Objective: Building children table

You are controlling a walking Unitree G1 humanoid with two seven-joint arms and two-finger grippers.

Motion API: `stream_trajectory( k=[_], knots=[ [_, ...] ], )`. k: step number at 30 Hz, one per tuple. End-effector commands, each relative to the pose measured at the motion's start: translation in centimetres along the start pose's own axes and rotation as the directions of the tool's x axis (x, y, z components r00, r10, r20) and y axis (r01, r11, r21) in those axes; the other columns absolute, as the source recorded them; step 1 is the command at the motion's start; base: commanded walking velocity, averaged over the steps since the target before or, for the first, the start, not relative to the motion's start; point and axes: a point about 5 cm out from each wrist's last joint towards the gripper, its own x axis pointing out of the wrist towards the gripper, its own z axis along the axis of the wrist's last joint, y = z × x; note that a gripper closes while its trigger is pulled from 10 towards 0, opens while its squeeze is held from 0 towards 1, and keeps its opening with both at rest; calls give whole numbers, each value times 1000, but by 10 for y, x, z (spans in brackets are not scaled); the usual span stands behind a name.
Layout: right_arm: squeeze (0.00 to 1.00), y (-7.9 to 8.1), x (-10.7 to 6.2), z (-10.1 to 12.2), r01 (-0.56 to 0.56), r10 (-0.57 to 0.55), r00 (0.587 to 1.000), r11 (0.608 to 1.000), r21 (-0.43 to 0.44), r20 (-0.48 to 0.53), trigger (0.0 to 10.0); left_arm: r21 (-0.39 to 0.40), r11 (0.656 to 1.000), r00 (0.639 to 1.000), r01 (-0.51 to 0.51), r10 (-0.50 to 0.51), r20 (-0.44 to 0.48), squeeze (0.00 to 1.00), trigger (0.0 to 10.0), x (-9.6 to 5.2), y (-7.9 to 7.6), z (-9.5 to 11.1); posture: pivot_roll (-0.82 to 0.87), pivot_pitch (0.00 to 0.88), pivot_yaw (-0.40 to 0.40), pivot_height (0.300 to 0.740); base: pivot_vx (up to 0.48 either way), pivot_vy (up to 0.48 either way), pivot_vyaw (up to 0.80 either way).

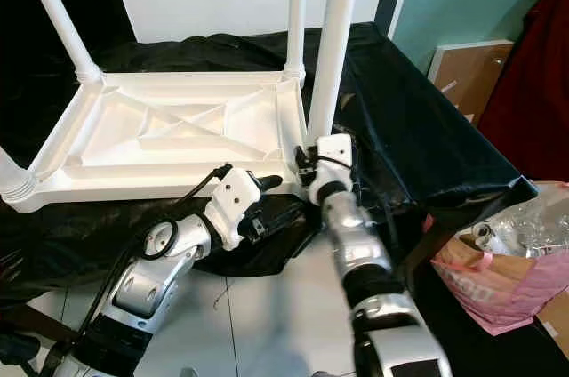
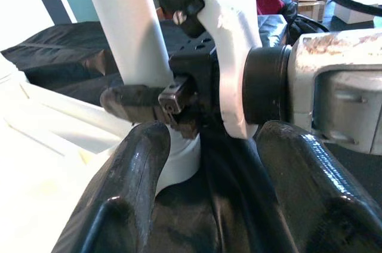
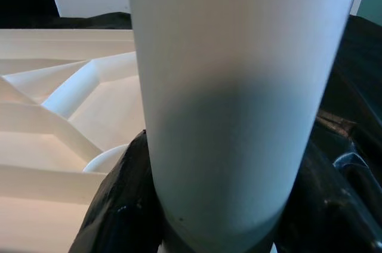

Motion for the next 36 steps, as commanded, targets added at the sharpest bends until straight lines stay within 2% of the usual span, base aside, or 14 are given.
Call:
stream_trajectory(
  k=[1, 12, 17, 18, 24, 28, 32, 33, 34, 36],
  knots=[
    [0, 1, -8, -19, 65, -63, 995, 997, 33, -80, 10000, 8, 1000, 1000, -22, 22, -8, 0, 10000, 1, 0, -2, -38, 12, -20, 740, 0, 0, 0],
    [0, 9, -10, -16, 27, -22, 998, 998, 62, -67, 10000, 8, 1000, 1000, -21, 21, -9, 0, 10000, 1, 0, -2, -31, 8, -24, 740, 0, 0, 0],
    [0, 9, -11, -12, 2, -1, 999, 999, 33, -33, 10000, 6, 1000, 1000, -21, 21, -9, 0, 10000, 1, 0, -3, -30, 7, -26, 740, 0, 0, 0],
    [1000, 7, -12, -10, -9, 9, 1000, 999, 31, -18, 10000, 6, 1000, 1000, -21, 21, -9, 0, 10000, 1, 0, -3, -30, 7, -26, 740, 0, 0, 0],
    [1000, 1, -14, -5, -68, 68, 997, 998, 16, 22, 10000, 6, 1000, 1000, -21, 21, -9, 0, 10000, 1, -1, -3, -31, 12, -26, 740, 0, 0, 0],
    [1000, -19, -18, -1, -187, 188, 981, 982, -23, 40, 10000, 5, 1000, 1000, -21, 21, -10, 0, 10000, 0, 0, -3, -33, 15, -23, 740, 0, 0, 0],
    [1000, -26, -20, 1, -239, 240, 970, 970, -30, 34, 10000, 6, 1000, 1000, -20, 20, -10, 0, 10000, 0, 0, -3, -33, 16, -21, 740, 0, 0, 0],
    [396, -30, -21, 2, -281, 283, 959, 959, -43, 30, 10000, 5, 1000, 1000, -21, 21, -9, 0, 10000, 0, 0, -3, -35, 17, -20, 740, 0, 0, 0],
    [0, -34, -22, 2, -328, 329, 944, 944, -44, 17, 10000, 7, 1000, 1000, -20, 20, -10, 0, 10000, 0, 1, -3, -36, 17, -17, 740, 0, 0, 0],
    [0, -39, -23, 4, -397, 398, 917, 915, -65, 1, 10000, 7, 1000, 1000, -20, 20, -10, 0, 10000, -1, 1, -3, -37, 19, -17, 740, 0, 0, 0]
  ],
)
